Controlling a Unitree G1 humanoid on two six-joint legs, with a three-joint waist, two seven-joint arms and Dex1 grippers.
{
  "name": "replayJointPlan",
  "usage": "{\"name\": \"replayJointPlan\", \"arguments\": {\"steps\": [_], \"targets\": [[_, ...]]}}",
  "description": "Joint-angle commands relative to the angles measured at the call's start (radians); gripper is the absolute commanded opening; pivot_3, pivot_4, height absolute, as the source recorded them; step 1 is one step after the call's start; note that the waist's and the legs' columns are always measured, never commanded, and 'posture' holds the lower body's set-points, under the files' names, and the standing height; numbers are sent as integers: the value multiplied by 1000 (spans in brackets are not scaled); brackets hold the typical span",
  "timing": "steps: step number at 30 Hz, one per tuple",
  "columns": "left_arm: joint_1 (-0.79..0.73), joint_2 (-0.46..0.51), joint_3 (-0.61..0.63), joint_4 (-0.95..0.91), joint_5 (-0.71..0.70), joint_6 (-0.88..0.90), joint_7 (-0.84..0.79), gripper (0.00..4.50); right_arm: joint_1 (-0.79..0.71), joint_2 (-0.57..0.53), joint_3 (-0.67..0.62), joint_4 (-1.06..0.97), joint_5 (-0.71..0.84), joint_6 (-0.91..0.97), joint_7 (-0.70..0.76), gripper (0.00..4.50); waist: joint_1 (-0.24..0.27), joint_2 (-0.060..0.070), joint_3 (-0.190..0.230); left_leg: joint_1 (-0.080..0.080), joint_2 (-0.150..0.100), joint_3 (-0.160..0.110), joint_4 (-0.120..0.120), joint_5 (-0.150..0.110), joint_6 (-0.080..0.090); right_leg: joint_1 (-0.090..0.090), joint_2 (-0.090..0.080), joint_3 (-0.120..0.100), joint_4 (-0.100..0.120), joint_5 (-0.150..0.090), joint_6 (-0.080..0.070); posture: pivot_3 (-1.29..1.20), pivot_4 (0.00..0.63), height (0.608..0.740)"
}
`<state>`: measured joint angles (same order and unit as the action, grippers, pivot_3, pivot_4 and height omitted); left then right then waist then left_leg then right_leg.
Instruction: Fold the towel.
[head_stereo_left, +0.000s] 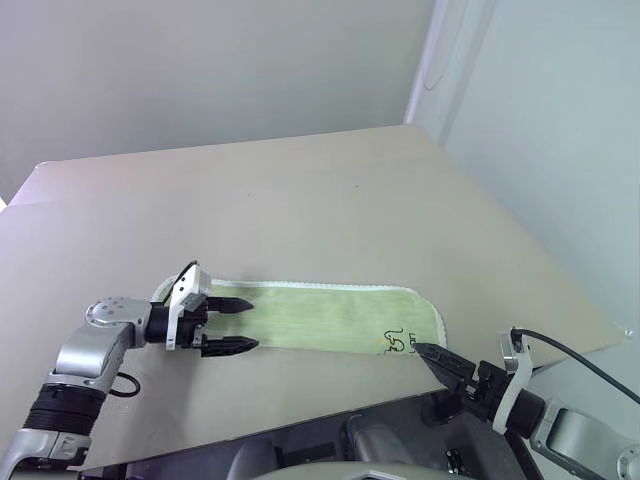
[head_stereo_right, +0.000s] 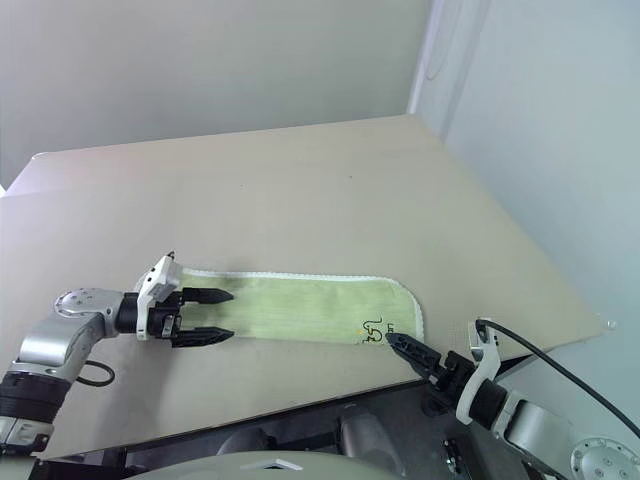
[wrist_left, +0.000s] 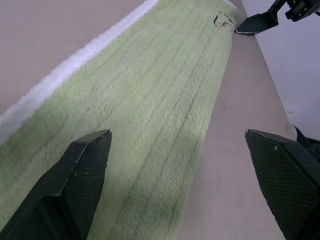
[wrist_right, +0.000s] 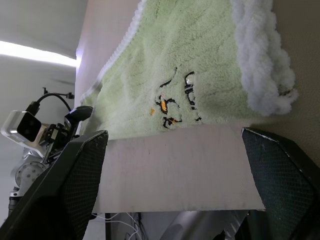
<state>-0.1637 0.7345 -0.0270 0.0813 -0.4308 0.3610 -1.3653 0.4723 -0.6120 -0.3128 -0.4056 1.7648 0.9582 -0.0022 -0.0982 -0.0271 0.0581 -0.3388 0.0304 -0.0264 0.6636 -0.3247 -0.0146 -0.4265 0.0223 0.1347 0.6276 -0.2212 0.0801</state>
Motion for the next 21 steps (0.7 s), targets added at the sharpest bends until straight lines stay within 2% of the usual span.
{"name": "replayJointPlan", "arguments": {"steps": [1,7,14,21], "targets": [[3,-1,-3,-53,-10,10,12,4500,7,-10,11,1,-2,-10,-14,4471,0,0,0,0,0,0,0,0,0,0,0,0,0,0,0,0,0,740],[15,0,-4,-84,-15,26,22,4500,-49,27,7,44,-1,-72,-73,4471,-4,-1,0,0,1,0,0,0,0,1,0,0,-2,0,0,0,0,740],[-14,10,6,-60,-11,24,14,4500,-123,53,10,78,4,-97,-116,4471,-8,1,0,-1,5,3,0,0,0,5,-3,0,-15,0,0,0,0,740],[-25,14,12,-51,-15,28,8,4500,-197,81,43,92,1,-113,-154,4471,-8,1,-1,-1,2,7,-2,0,0,1,-7,0,-15,0,0,0,0,740]]}}
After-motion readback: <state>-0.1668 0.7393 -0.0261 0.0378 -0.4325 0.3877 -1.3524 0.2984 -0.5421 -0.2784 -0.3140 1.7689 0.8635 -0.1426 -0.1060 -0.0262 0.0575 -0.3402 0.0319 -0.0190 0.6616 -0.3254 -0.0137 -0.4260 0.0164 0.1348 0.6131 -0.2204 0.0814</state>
